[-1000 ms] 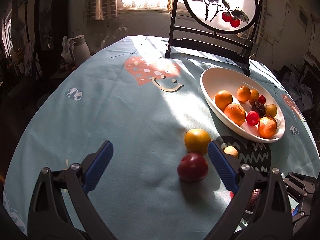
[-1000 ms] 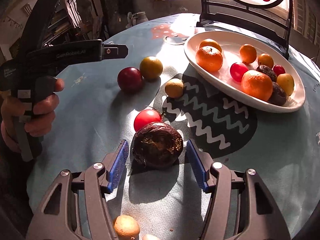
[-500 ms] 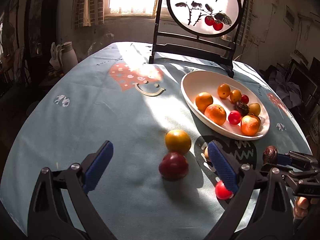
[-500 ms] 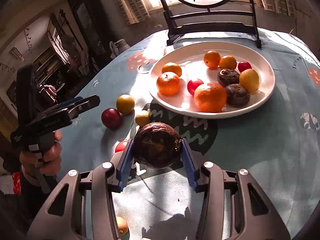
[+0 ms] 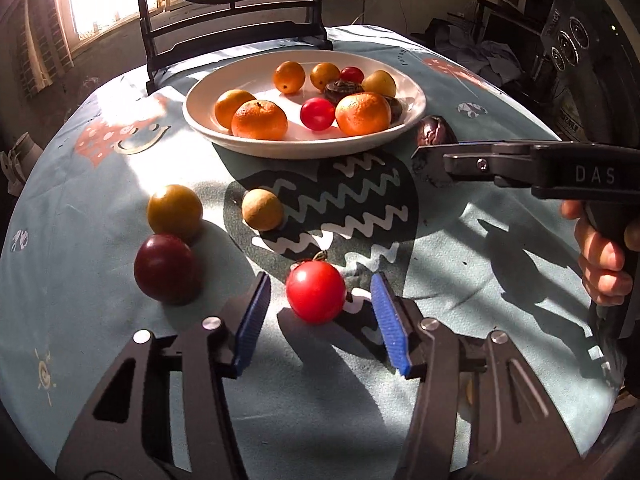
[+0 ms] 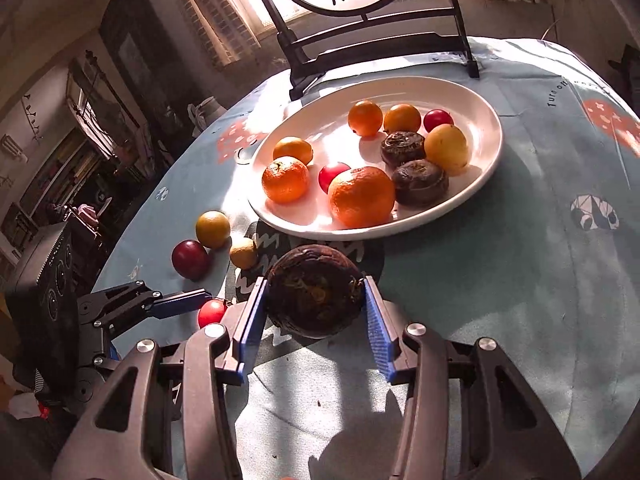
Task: Organize fruits
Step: 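Grasp a dark brown fruit with the right tool while the left tool grasps a red tomato, then lower the brown fruit and red tomato onto the plate and open both tools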
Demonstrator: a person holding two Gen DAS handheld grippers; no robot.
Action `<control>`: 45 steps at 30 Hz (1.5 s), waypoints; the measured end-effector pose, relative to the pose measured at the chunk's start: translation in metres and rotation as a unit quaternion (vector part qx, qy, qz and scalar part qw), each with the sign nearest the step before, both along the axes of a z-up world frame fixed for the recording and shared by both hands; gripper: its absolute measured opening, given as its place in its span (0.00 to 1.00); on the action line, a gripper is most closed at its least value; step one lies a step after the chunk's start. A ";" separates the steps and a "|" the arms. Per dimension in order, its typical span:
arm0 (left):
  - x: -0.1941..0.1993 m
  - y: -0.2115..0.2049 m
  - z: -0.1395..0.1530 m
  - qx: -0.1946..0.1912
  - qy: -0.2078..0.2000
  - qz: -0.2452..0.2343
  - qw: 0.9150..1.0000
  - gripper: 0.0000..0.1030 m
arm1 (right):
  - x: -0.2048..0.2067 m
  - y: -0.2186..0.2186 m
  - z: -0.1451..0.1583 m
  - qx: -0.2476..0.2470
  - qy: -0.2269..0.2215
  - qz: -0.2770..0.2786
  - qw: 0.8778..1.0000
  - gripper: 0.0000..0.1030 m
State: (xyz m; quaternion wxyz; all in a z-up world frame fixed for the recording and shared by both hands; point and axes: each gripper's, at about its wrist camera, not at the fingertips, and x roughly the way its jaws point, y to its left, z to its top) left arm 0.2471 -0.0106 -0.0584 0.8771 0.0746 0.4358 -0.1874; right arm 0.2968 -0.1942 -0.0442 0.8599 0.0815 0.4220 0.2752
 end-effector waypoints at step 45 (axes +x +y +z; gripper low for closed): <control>0.146 -0.014 0.063 0.001 -0.045 0.084 0.995 0.29 | 0.092 -0.011 0.033 0.006 -0.105 -0.102 0.989 0.46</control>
